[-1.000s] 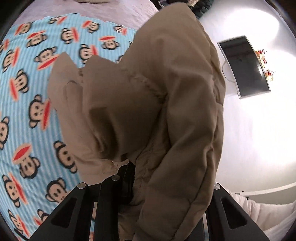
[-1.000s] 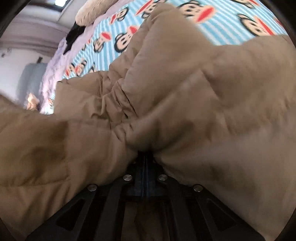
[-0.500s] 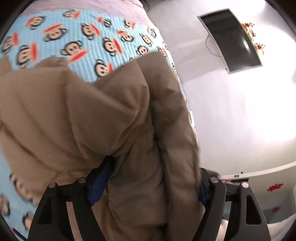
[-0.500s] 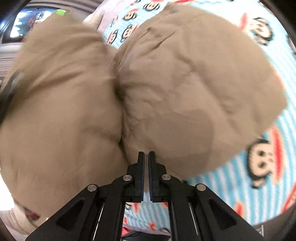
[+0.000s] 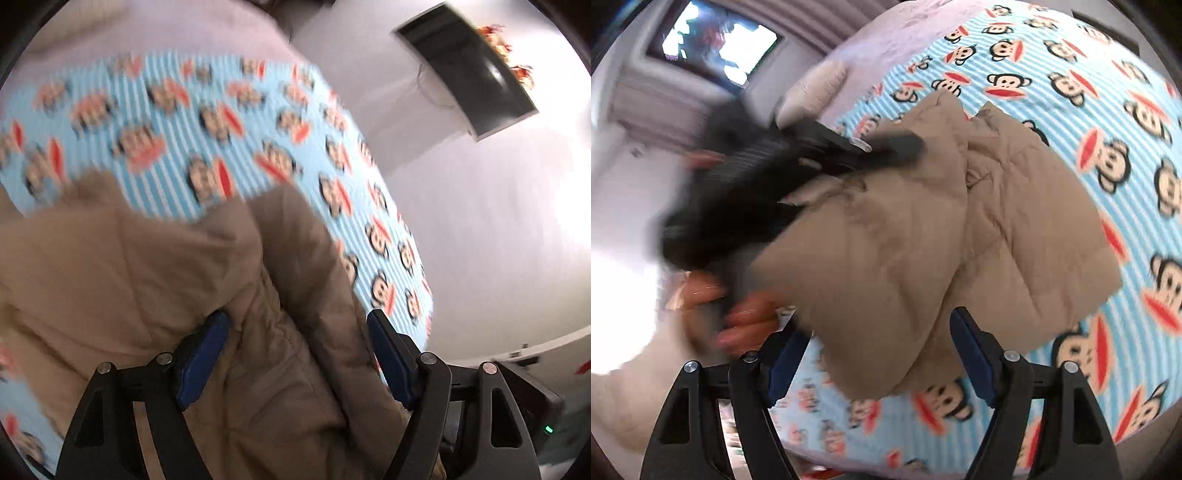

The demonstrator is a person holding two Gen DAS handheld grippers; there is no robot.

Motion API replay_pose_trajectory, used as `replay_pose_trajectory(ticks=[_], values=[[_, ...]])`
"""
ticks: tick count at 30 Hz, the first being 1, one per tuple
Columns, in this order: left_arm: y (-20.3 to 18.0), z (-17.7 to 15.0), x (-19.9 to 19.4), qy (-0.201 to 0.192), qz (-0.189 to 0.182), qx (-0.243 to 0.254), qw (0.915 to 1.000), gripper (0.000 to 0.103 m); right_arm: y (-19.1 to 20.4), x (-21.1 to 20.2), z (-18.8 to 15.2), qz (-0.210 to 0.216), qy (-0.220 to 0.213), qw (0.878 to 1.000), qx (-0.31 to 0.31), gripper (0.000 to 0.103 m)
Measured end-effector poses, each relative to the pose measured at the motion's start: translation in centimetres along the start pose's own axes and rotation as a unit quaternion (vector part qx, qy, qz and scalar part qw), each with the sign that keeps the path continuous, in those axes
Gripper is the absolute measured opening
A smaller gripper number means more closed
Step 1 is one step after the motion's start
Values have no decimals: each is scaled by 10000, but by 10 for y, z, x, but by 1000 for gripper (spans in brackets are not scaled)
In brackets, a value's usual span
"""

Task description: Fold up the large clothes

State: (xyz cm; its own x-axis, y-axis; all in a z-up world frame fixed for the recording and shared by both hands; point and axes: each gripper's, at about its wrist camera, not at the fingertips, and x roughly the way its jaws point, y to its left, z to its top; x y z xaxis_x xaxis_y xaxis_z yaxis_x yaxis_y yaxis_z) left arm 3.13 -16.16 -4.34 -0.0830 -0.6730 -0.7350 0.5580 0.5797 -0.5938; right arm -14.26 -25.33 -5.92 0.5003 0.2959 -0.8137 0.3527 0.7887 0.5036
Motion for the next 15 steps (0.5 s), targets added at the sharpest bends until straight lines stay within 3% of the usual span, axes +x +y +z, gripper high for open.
replay_pose_trajectory(ticks=[1, 4, 7, 9, 11, 15], values=[[5, -1, -17, -307, 262, 106, 9991, 77, 2, 5, 3, -240, -31, 9997, -97, 16], [49, -4, -49, -974, 1170, 35, 9883, 77, -7, -1, 6, -667, -256, 9974, -2, 13], [103, -13, -56, -1001, 1813, -555, 9767, 77, -28, -9, 5, -878, -362, 9953, 188, 12], [132, -16, -44, -839, 1961, -998, 9719, 77, -43, -14, 4, -973, -353, 9942, 297, 12], [141, -10, -16, -763, 1880, -1122, 9727, 77, -56, -15, 1, -1019, -323, 9933, 435, 12], [103, 10, 27, -746, 2091, -575, 9734, 78, -78, -16, -3, -1153, -308, 9912, 570, 12]])
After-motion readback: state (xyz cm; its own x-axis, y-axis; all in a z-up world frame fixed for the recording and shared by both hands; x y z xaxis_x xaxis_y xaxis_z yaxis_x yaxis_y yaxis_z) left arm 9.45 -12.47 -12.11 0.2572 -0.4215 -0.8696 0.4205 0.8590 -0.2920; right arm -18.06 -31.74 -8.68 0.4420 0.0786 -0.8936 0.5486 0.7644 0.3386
